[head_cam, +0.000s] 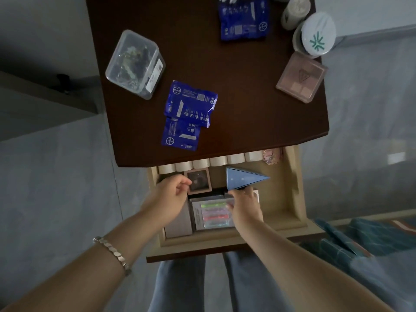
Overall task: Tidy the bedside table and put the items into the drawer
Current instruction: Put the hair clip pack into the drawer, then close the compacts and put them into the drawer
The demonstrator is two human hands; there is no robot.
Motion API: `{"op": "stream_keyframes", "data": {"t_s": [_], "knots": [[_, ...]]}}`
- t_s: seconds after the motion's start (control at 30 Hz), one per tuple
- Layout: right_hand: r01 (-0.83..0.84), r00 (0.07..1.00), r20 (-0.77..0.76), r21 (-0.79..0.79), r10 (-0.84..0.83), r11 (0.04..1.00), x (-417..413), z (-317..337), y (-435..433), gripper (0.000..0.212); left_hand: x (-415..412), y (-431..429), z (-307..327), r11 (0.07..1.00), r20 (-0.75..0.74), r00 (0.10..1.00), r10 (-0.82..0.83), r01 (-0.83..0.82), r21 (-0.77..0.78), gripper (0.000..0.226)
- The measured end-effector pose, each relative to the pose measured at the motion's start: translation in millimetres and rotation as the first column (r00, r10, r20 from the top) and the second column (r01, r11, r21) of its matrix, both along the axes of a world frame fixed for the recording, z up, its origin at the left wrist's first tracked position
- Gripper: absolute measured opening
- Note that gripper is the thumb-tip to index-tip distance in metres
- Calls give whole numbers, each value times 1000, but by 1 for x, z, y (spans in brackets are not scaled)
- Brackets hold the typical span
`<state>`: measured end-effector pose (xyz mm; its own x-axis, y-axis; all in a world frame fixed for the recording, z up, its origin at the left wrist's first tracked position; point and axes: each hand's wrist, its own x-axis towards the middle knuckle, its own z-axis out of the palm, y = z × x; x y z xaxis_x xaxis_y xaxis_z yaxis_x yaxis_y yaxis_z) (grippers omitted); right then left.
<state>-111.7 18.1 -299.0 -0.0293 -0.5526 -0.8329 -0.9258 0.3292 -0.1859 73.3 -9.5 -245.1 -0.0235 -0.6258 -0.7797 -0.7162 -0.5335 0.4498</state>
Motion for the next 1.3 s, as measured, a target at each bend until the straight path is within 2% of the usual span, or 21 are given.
{"op": "stream_keyframes", "data": {"t_s": [0.13, 0.23, 0.3, 0.37, 0.47, 0.63, 0.83, 0.93, 1.07, 1.13, 1.2, 1.3], "knots": [[-53, 998, -18, 4, 53, 999, 4, 4, 0, 43, 2, -8, 1, 999, -13, 1000, 14, -15, -28, 16], [-83, 996, -36, -131, 79, 988, -5, 18, -13, 35, -5, -14, 6, 999, -39, 999, -1, -1, -39, 19], [10, 998, -53, -244, -24, 970, -16, 17, -28, 50, -9, -19, 8, 998, -61, 998, 7, -11, -54, 20], [111, 987, -90, -195, -131, 975, -30, 5, -43, 59, -11, -23, 8, 998, -77, 997, 17, -21, -56, 18], [166, 983, -77, 5, -166, 986, -38, -13, -50, 46, -15, -26, 6, 997, -105, 994, 20, -27, -65, 16], [12, 999, 30, -62, -10, 998, -11, -16, -40, 41, -13, -31, 5, 993, -101, 994, 43, -54, -103, 19], [-54, 999, -3, -31, 54, 998, -13, 12, -54, 42, -11, -40, 17, 994, -73, 997, 28, -36, -102, 18], [-95, 994, 31, -149, 101, 984, -18, 50, -81, 27, -17, -56, 30, 990, -73, 995, 64, -72, -124, 17], [1, 988, 144, -384, 59, 924, -28, 114, -152, 30, -27, -104, 63, 970, -141, 976, 163, -185, -157, 24], [70, 976, 206, -606, 71, 792, -33, 142, -199, 39, -33, -139, 78, 962, -120, 981, 152, -175, -211, 24], [127, 970, 233, -720, 65, 682, -34, 162, -247, 54, -37, -170, 91, 946, -98, 986, 137, -160, -281, 23], [101, 980, 188, -740, 59, 665, -22, 178, -310, 70, -40, -208, 105, 918, -78, 987, 139, -158, -364, 23]]}}
